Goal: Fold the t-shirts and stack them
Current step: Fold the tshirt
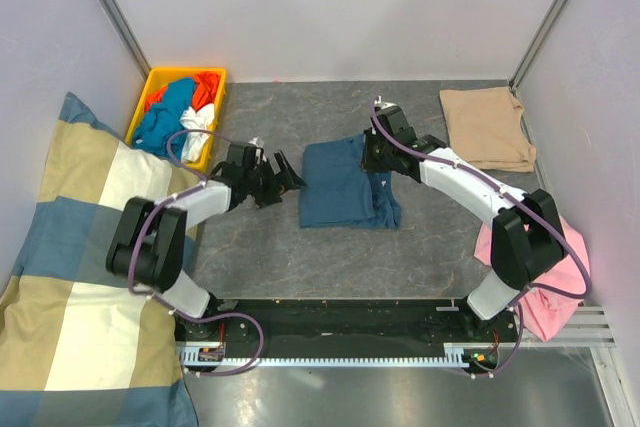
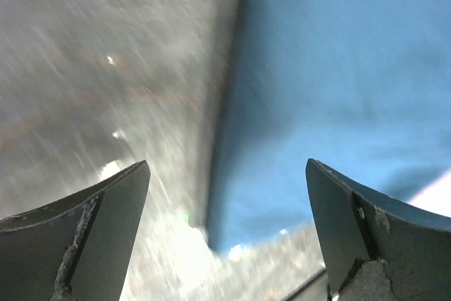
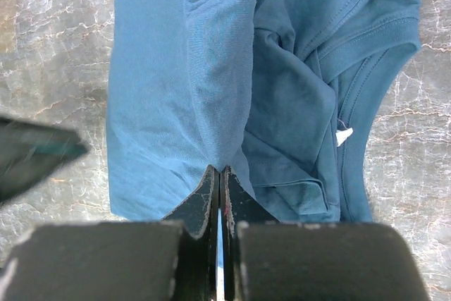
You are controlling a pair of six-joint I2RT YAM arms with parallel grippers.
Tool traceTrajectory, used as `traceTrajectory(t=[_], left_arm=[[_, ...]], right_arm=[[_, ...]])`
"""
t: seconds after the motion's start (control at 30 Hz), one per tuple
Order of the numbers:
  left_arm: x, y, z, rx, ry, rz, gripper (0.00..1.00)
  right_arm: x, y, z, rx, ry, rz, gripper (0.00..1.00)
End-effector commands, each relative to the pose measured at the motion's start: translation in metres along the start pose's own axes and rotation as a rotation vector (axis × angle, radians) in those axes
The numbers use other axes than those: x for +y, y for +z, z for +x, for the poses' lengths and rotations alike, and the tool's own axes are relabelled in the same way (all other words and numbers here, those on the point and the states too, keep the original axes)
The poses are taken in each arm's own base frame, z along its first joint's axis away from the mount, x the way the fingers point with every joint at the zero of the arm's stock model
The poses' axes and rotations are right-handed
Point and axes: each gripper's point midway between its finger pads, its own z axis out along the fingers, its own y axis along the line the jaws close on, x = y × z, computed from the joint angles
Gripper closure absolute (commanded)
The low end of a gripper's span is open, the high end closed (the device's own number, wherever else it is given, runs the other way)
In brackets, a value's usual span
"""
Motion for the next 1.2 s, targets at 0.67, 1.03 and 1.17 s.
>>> traceTrajectory(t=[0.67, 1.03, 1.17], left_arm=[[-0.043, -0.04, 0.022, -0.107, 0.208, 0.134, 0.04], [-0.063, -0.046, 0.005, -0.108, 0.256, 0.129, 0.04], [-0.068, -0.046, 0.005, -0.097, 0.251, 0.141, 0.04]], right_arm=[[0.0, 0.0, -0.013, -0.038, -0.007, 0.004, 0.45], [-0.084, -0.007, 0.0, -0.055, 0.082, 0.22, 0.37], [-0.104, 0.004, 0.02, -0.016, 0.079, 0.258, 0.4]])
